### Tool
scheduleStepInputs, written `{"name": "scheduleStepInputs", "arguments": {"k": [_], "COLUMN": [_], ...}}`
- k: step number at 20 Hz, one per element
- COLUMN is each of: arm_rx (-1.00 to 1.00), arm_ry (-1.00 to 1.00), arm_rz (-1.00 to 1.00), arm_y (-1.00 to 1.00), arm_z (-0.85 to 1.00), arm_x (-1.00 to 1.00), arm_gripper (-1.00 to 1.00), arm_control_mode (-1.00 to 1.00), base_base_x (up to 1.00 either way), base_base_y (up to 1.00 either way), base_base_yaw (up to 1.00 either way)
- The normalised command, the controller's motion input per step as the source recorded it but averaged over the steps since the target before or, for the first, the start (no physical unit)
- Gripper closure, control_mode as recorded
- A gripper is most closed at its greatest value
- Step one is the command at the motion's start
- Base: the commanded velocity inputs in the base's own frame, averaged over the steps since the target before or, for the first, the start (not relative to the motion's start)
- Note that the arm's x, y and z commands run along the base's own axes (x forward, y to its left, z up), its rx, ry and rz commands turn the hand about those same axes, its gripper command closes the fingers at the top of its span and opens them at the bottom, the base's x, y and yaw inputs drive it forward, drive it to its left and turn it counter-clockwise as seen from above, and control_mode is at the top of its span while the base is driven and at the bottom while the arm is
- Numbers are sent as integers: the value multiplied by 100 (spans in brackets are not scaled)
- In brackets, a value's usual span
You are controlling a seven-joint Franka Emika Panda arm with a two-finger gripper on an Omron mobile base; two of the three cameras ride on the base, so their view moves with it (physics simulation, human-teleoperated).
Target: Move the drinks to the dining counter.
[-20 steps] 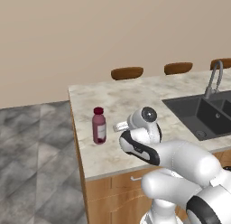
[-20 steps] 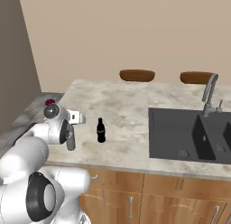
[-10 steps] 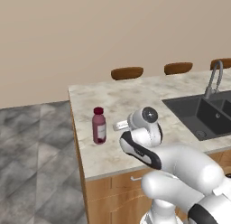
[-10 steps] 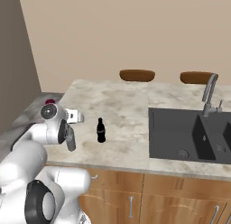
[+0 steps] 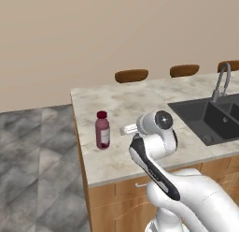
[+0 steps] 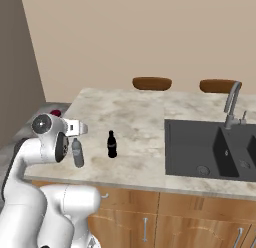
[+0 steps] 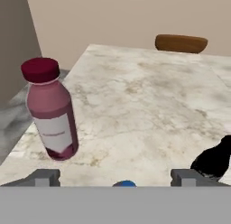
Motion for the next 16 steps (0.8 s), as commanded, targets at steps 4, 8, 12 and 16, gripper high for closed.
{"name": "scheduleStepInputs", "arguments": {"k": [4,8,12,16], "arm_rx": [4,0,0,2], "arm_ry": [-9,-25,-23,-13], "arm_rz": [0,0,0,-13], "arm_y": [-7,-23,-34,-44], "arm_z": [14,-14,-23,-23], "arm_x": [-100,-100,-100,-100], "arm_gripper": [-100,-100,-100,-100], "arm_control_mode": [-100,-100,-100,-100], "base_base_x": [0,0,0,0], "base_base_y": [0,0,0,0], "base_base_yaw": [0,0,0,0]}}
